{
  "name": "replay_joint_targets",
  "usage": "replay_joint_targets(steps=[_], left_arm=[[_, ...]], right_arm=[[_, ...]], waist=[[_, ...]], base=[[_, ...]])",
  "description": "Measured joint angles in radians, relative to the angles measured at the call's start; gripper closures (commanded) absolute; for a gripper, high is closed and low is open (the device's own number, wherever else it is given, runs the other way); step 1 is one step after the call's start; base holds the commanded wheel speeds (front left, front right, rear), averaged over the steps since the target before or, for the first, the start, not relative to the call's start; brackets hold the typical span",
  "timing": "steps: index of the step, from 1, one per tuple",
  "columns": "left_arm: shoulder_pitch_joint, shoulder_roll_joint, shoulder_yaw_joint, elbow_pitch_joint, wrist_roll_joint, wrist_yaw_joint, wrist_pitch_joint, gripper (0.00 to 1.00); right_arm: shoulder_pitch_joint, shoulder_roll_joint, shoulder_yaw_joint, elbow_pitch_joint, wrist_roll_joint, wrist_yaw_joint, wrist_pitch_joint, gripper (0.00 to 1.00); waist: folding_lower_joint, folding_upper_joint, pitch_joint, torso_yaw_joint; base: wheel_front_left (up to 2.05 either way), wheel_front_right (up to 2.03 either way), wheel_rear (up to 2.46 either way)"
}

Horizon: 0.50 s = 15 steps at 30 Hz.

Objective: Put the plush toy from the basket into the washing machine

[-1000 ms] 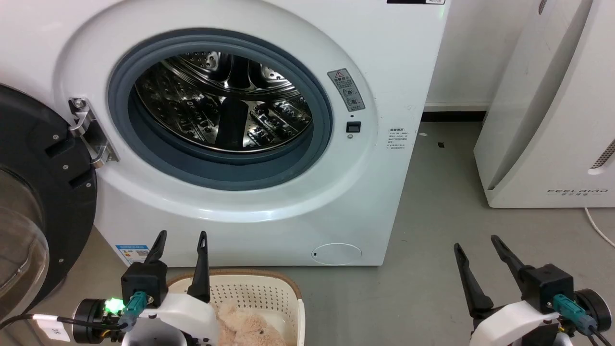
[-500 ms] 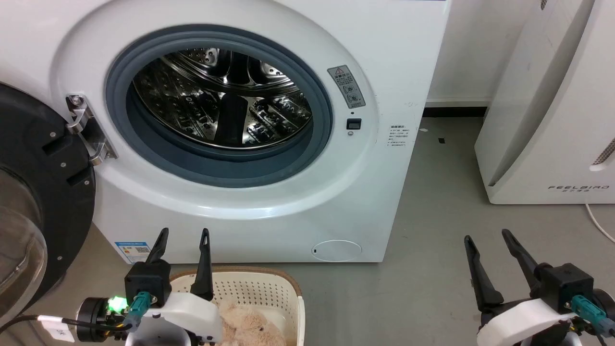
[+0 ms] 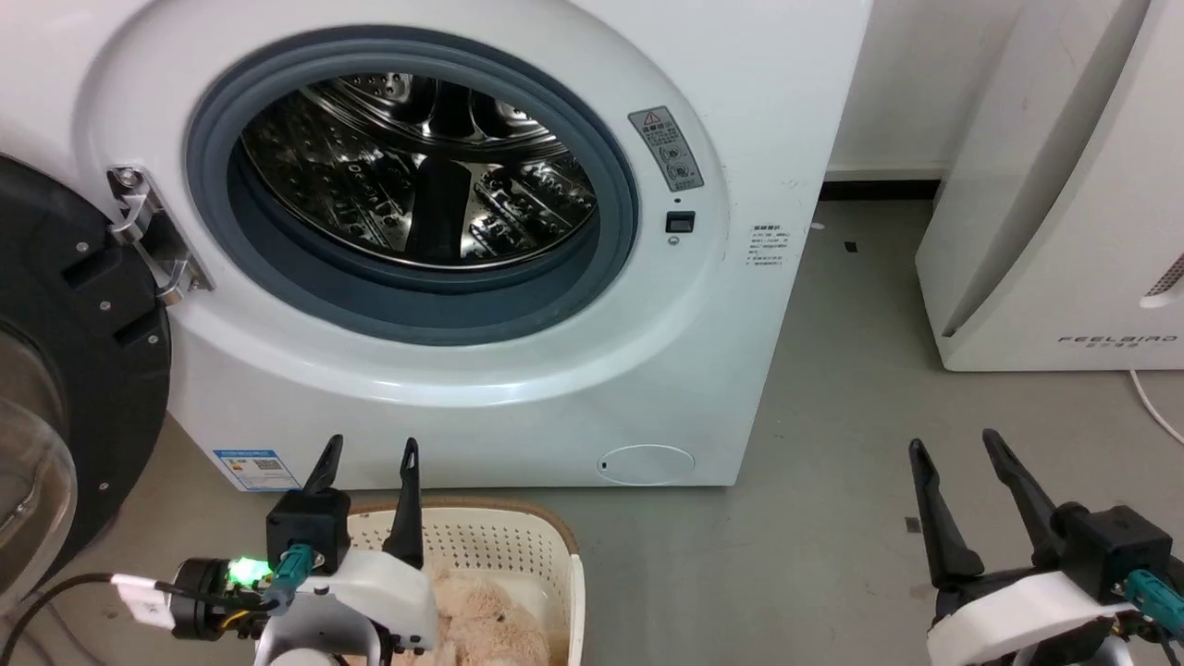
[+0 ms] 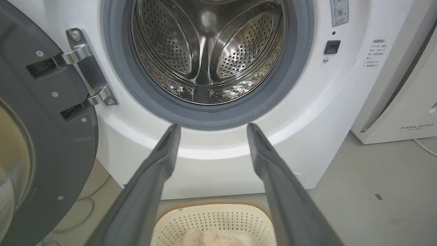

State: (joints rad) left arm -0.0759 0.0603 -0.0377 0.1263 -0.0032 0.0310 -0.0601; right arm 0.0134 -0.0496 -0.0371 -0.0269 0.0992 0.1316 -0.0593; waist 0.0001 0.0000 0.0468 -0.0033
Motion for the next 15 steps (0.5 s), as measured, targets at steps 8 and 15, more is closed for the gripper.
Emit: replay_joint_targets(steps=[8,15], left_arm=[[-0.058,0.018,-0.022,0.123,0.002,-0.016,-0.014,0.0],[-0.133,0.034,-0.054,0.276,0.009,-0.041,-0.029,0.0]], right_arm=[[-0.023,0.0,-0.008,-0.009,0.028,0.0,-0.016,0.0],[-0.044,0.0,-0.012,-0.022,0.052,0.0,-0.032,0.0]], waist=[[0.0001,0.0,0.036,-0.011],[0.0,0.0,0.081,-0.025]], base=[[0.0,0.0,0.0],[0.0,0.0,0.0]])
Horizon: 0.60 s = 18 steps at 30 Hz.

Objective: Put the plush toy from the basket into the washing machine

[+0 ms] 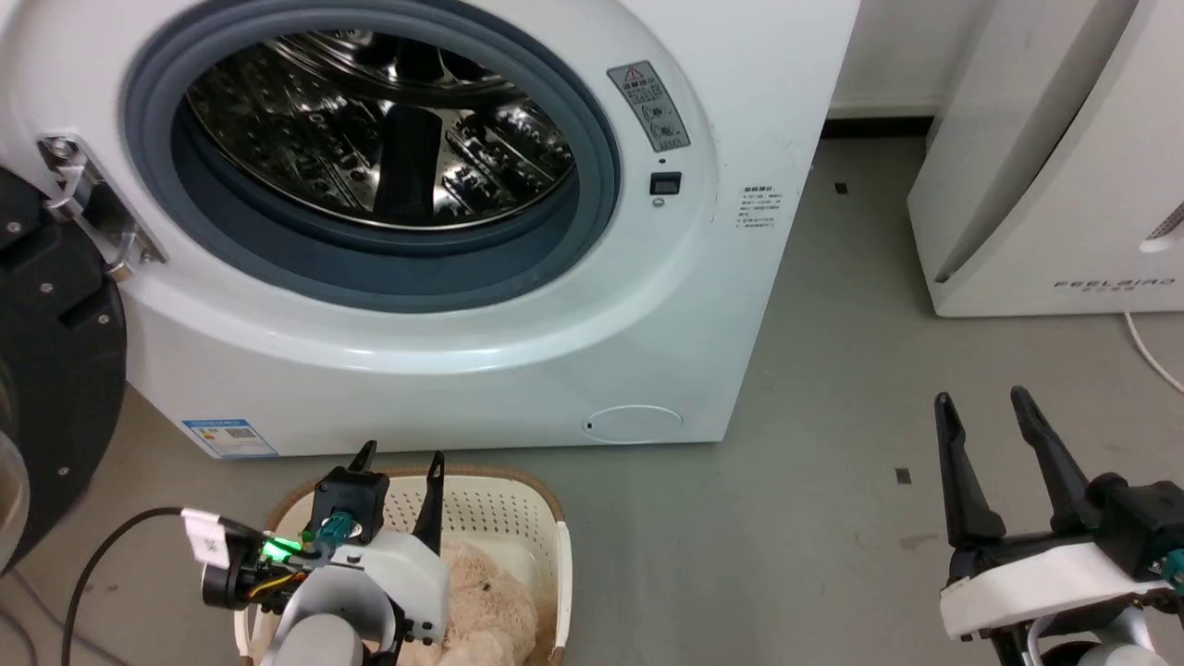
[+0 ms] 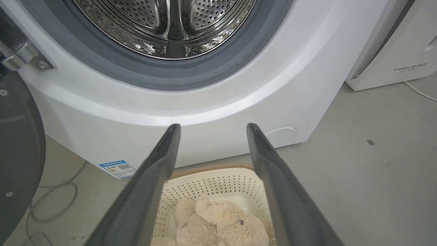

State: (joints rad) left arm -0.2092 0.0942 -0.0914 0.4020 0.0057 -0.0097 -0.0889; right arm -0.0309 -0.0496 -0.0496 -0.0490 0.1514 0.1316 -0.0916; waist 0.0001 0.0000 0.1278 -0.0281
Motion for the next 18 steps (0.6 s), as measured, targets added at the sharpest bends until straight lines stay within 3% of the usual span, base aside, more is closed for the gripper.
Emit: replay_joint_targets(steps=[18], left_arm=[[-0.17,0.085,-0.104,0.269,0.029,-0.048,0.095,0.0]], right_arm=[[-0.082,0.0,-0.011,-0.034,0.069,0.0,-0.04,0.0]], waist=[[0.0,0.0,0.168,-0.044]], base=[[0.0,0.0,0.0]])
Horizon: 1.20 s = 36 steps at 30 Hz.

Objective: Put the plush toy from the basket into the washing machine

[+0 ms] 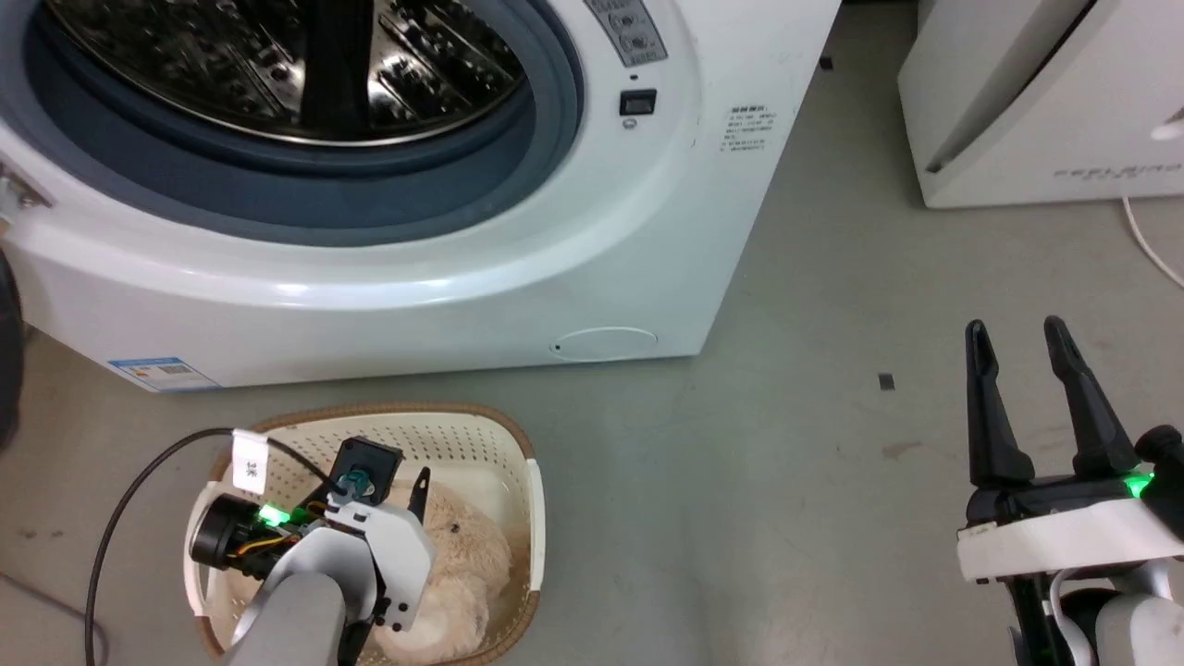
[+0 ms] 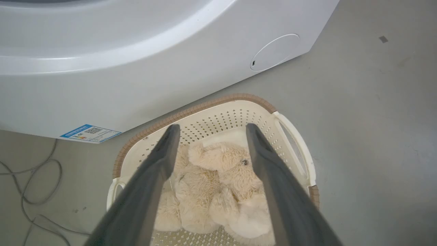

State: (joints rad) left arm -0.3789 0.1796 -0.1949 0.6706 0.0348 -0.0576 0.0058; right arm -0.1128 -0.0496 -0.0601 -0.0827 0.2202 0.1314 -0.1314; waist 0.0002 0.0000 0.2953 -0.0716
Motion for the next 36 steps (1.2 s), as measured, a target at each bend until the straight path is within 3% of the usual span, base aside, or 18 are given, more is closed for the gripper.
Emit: replay_joint_targets(steps=[17,36], left_arm=[[-0.103,0.107,-0.09,0.177,0.025,-0.016,0.122,0.0],[-0.25,0.171,-0.174,0.368,0.02,-0.025,0.112,0.0]], right_arm=[[-0.072,0.0,-0.013,-0.037,0.061,0.0,-0.036,0.0],[-0.158,0.0,-0.04,-0.065,0.115,0.0,-0.073,0.0]], waist=[[-0.0001,0.0,0.192,-0.054],[0.0,0.0,0.423,-0.086]], base=[[0.0,0.0,0.0],[0.0,0.0,0.0]])
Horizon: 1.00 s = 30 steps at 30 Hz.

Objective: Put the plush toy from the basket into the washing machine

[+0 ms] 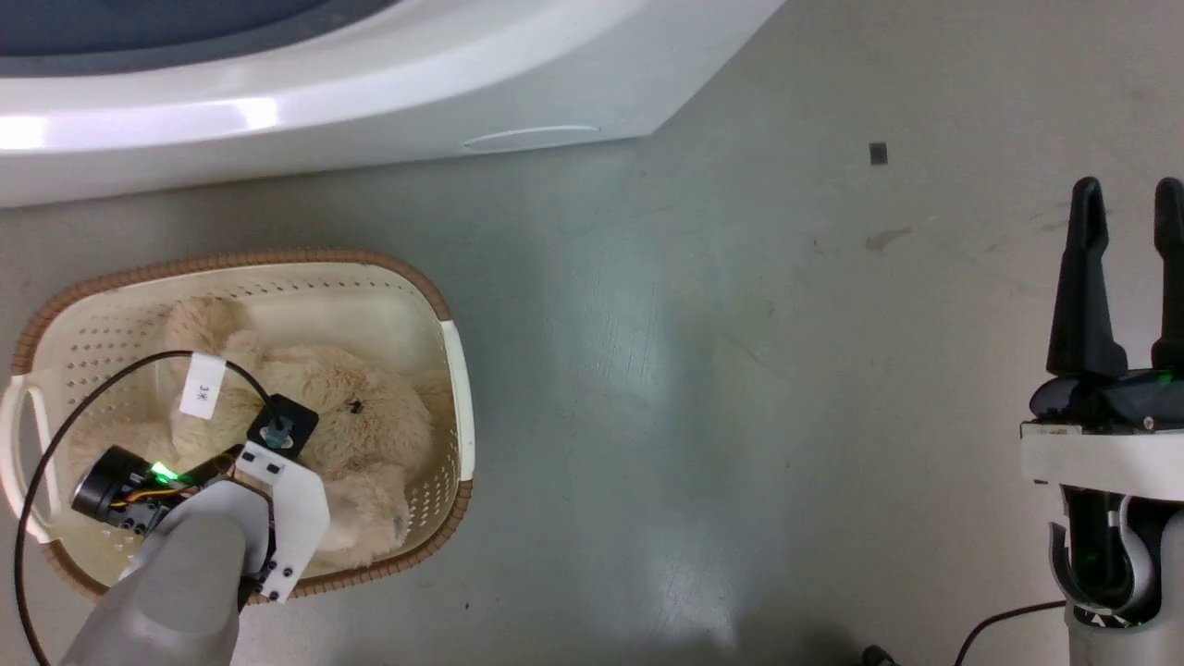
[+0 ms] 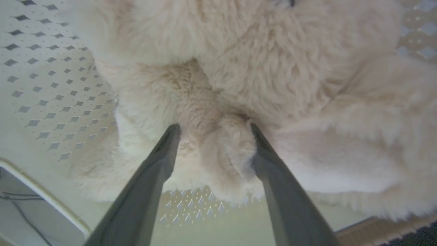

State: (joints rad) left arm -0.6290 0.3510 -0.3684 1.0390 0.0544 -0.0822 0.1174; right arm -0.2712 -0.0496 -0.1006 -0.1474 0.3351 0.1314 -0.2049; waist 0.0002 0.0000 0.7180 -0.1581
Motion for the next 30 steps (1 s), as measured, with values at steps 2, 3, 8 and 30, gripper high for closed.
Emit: replay_joint_targets(steps=[2,3,8,30], left_arm=[[-0.015,0.006,-0.007,0.02,-0.005,0.0,-0.001,0.0],[-0.022,0.008,-0.011,0.031,-0.005,0.0,-0.002,0.0],[-0.057,0.012,-0.035,0.08,-0.008,0.0,-0.005,0.0],[-0.174,0.004,-0.137,0.25,-0.04,-0.01,-0.008,1.0]], right_arm=[[-0.008,0.0,-0.003,-0.002,0.005,0.0,-0.002,0.0],[-0.011,0.0,-0.004,-0.003,0.008,0.0,-0.008,0.0],[-0.027,0.0,-0.009,-0.014,0.017,0.0,-0.019,0.0],[-0.086,0.0,-0.051,-0.016,0.053,0.0,-0.052,0.0]], waist=[[-0.0001,0.0,0.019,-0.003],[-0.0001,0.0,0.028,-0.005],[-0.0001,0.0,0.071,-0.011],[-0.0001,0.0,0.144,-0.014]], base=[[0.0,0.0,0.0],[0.0,0.0,0.0],[0.0,0.0,0.0],[0.0,0.0,0.0]])
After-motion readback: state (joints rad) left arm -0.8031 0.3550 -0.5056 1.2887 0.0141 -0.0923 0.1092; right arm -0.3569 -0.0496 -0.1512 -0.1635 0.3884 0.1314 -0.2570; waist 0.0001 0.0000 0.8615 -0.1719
